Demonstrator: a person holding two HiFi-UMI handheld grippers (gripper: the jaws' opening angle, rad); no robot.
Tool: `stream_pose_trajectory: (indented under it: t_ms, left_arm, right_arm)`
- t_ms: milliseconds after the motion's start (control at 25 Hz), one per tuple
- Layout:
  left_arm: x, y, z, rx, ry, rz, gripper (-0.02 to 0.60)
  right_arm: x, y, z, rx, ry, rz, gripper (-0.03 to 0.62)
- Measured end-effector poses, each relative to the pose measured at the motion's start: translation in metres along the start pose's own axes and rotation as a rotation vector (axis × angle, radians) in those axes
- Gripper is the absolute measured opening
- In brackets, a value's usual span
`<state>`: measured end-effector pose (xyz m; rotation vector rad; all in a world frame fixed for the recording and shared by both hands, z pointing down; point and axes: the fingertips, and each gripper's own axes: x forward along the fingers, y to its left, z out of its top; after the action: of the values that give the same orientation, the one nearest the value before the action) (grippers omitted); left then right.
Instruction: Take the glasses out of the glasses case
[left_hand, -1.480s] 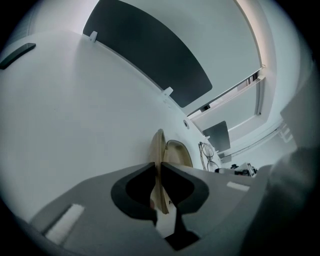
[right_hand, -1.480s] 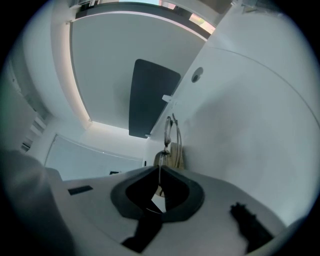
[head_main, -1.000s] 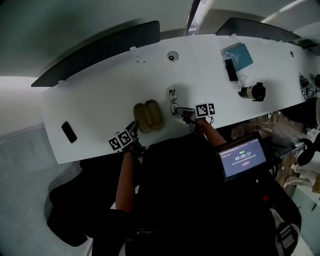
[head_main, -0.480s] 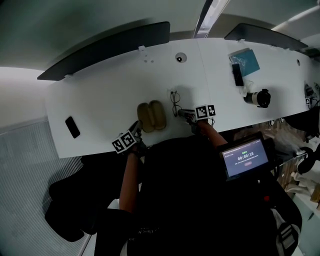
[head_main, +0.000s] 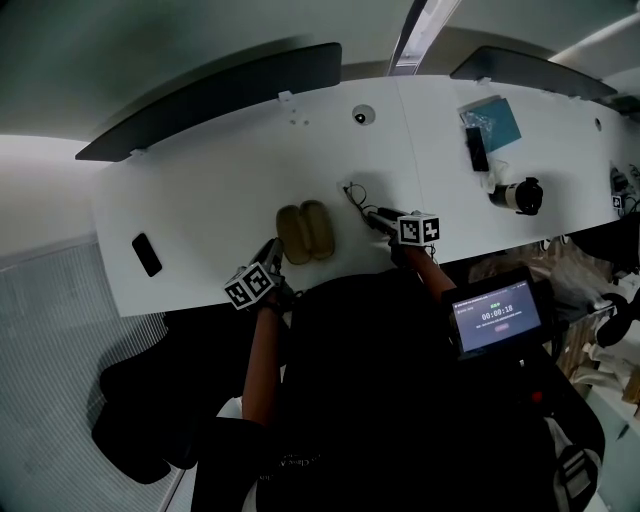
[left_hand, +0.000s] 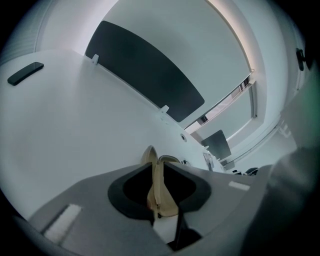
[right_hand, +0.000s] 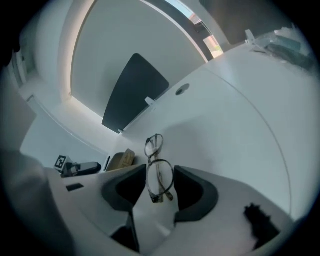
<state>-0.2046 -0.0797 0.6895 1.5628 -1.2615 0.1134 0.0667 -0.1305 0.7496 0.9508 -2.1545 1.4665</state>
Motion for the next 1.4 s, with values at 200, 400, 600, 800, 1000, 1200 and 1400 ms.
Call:
stream_pose_trajectory:
  t_ms: [200, 400, 600, 800, 1000, 1200, 1400]
  left_arm:
    - [0.002, -0.002, 0.001, 0.027, 0.010, 0.002, 0.078]
    - [-0.002, -0.017, 0.010, 0.101, -0.057, -0.034, 0.067]
    - [-0.001, -0.050, 0.007, 0.435, -0.091, -0.103, 0.008]
    - [0.010, -0.077, -0.012, 0.527, -0.067, -0.198, 0.008]
    - [0.015, -0.078, -0.023, 0.587, -0.043, -0.223, 0.008]
    - [0.014, -0.064, -0.017, 0.565, -0.037, -0.178, 0.008]
    - [0.016, -0.058, -0.021, 0.546, -0.034, -0.163, 0.008]
  right_arm:
    - [-0.011, -0.016, 0.006, -0.190, 0.001, -0.185, 0.187]
    - [-0.040, 0.024, 0.052, -0.293, -0.250, -0.071, 0.130]
    - [-0.046, 0.084, 0.032, -0.523, -0.212, 0.073, 0.008]
    - [-0.044, 0.095, 0.014, -0.617, -0.156, 0.082, 0.008]
    - [-0.046, 0.089, 0.014, -0.591, -0.157, 0.075, 0.008]
    - [-0.041, 0.089, 0.017, -0.576, -0.147, 0.096, 0.008]
    - [-0.042, 0.086, 0.015, -0.579, -0.138, 0.094, 0.008]
